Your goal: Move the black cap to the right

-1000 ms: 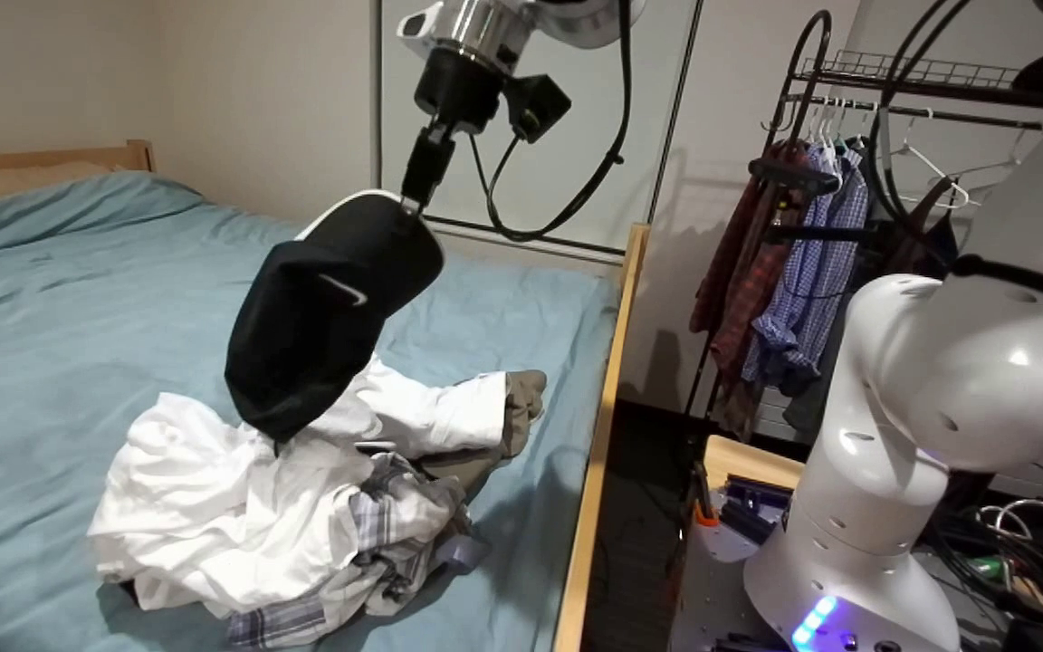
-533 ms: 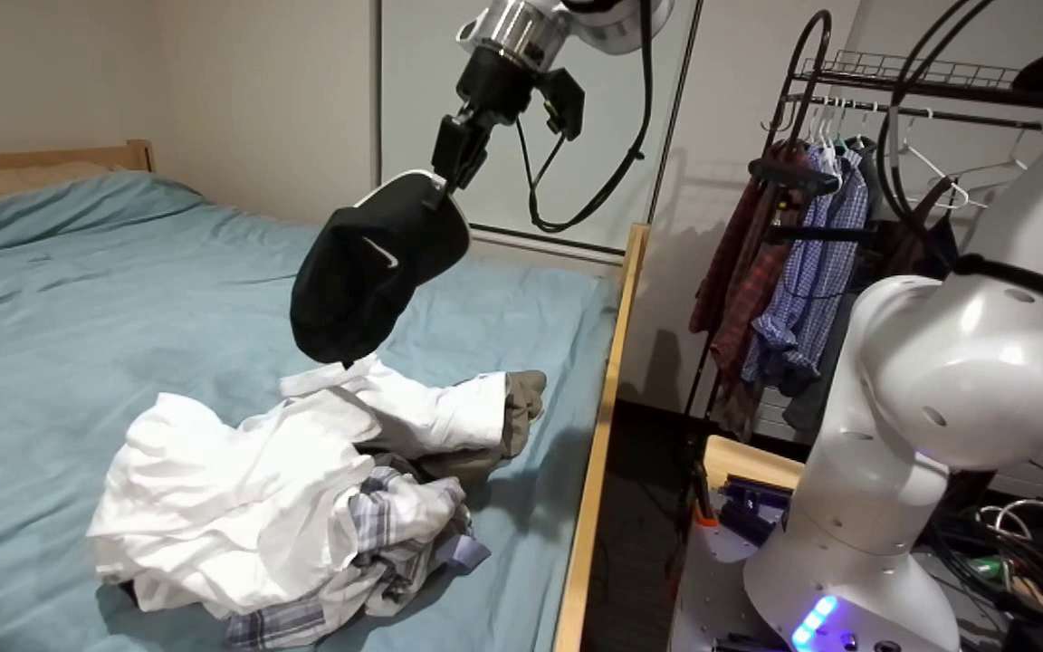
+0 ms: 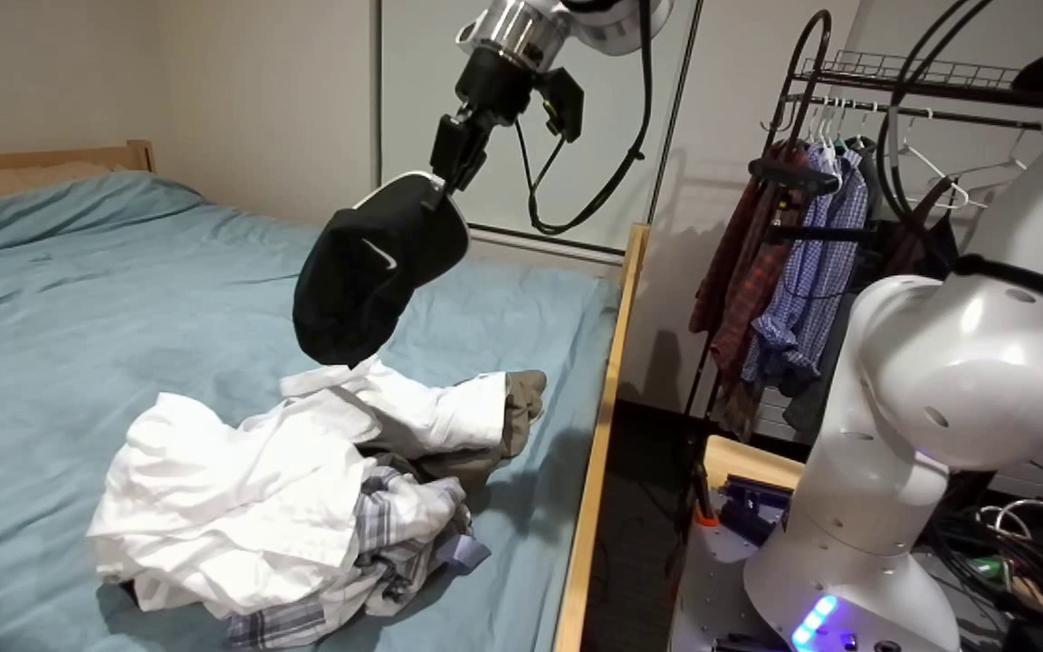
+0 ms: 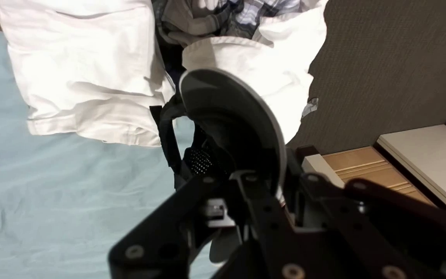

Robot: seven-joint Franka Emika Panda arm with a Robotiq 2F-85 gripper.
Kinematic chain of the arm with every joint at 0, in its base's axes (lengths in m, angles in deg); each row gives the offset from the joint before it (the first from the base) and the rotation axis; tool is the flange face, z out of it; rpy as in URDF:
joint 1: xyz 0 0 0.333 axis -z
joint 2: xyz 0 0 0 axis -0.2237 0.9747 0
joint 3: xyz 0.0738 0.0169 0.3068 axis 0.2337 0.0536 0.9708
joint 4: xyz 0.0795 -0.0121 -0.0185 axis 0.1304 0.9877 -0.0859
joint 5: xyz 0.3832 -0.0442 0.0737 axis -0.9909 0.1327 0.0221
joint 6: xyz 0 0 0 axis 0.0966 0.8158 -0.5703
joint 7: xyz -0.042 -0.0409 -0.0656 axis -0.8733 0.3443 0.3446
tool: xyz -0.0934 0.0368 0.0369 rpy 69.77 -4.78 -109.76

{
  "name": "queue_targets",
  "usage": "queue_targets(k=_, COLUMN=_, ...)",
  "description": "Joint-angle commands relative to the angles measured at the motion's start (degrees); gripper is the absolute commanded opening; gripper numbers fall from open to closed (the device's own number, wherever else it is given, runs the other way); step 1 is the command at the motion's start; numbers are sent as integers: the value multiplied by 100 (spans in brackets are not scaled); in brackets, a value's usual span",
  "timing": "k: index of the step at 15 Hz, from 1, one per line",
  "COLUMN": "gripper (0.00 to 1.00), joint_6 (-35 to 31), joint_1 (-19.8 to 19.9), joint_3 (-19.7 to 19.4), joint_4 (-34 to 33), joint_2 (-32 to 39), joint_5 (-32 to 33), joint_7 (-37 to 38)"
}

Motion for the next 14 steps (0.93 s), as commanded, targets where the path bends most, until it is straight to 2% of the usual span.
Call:
queue_targets(k=1, gripper=7, joint_6=460, joint_1=-193, joint_3=-611, joint_4=-121, joint_2=20, joint_5=-980, joint_7=-760)
queue_targets(k=4, gripper=7, joint_6=1046, joint_1=-46, joint_3=-1121, joint_4=-269, joint_2=182, joint_5=-1873, joint_7=-1403)
queue_targets(k=8, gripper=7, joint_6=2379, joint_1=199, joint_3=-1572, joint_4=-658, joint_2=751, joint_5=-2903, joint_7=-2196)
queue_targets(k=9, gripper=8, joint_6=1940, joint_1=425, joint_3=-1227, joint_4=-339, joint_2=381, joint_5=-2546, joint_7=-1882)
queue_targets(k=11, gripper=8, joint_6=2257, joint_1=518, joint_3=-1285, joint_4=-470, joint_2=598, joint_5=-2782, joint_7=-2082)
queue_targets(k=14, gripper=8, joint_6=2275, joint_1=513, joint_3=-1258, joint_4=-549, joint_2=724, joint_5=-2836, joint_7=-2105)
